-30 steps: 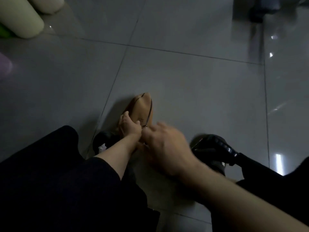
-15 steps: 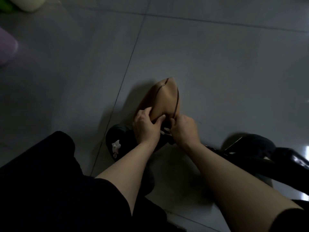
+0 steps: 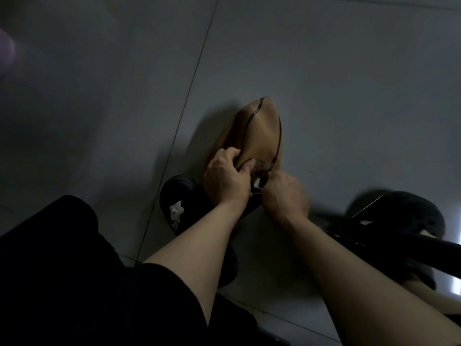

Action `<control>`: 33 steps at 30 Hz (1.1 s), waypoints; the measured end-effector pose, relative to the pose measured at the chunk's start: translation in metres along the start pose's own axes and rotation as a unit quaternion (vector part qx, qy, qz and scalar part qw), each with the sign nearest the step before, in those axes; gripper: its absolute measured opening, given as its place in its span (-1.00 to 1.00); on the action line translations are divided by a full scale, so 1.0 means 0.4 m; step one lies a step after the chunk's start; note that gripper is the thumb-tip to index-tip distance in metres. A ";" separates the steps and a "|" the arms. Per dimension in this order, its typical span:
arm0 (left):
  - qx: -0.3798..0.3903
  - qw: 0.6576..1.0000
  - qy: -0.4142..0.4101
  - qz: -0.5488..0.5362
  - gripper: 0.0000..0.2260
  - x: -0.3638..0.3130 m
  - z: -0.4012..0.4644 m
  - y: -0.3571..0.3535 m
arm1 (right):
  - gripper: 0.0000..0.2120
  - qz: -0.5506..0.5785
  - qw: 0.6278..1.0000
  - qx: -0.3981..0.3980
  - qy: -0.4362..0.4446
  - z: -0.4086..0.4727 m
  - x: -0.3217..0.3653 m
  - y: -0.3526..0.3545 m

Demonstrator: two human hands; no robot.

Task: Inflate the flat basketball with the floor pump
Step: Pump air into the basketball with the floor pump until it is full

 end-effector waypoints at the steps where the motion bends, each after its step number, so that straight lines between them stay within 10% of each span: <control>1: -0.002 1.000 -0.001 0.003 -0.76 -0.001 0.002 0.002 | -0.74 0.074 0.996 0.037 -0.031 0.022 0.003 -0.009; 5: -0.006 0.999 -0.035 0.031 -0.80 -0.005 -0.005 0.001 | -0.70 0.291 0.948 0.107 -0.066 0.061 0.002 -0.055; 8: -0.003 0.999 -0.049 0.022 -0.84 0.005 0.012 0.003 | -0.79 0.028 0.995 0.073 0.064 0.069 -0.007 -0.036; 12: 0.008 0.997 -0.066 0.038 -0.86 0.014 0.038 0.015 | -0.83 -0.228 0.952 0.007 0.205 0.087 0.005 0.016; 17: 0.007 0.996 -0.081 0.029 -0.86 0.018 0.036 0.000 | -0.79 0.068 0.992 0.040 0.096 0.104 -0.001 -0.057; 22: 0.004 0.996 -0.088 0.019 -0.86 0.023 0.040 0.014 | -0.66 0.072 0.993 -0.060 0.077 0.064 -0.043 -0.060; 27: 0.034 0.994 -0.097 -0.042 -0.89 -0.037 0.050 0.048 | -0.66 0.070 0.957 -0.242 0.146 0.005 -0.052 -0.025; 33: 0.218 0.957 -0.108 -0.157 -0.78 -0.155 0.058 -0.026 | -0.66 0.254 0.868 -0.427 -0.011 -0.083 -0.131 0.101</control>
Point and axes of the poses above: each hand's wrist, its own z-axis towards the middle knuckle, its own y-axis out of the back of the hand, x = y × z, the point moved 2 cm from there along z, towards the middle knuckle, and after that the axes turned 7 degrees about -z, right-handed, at the moved point
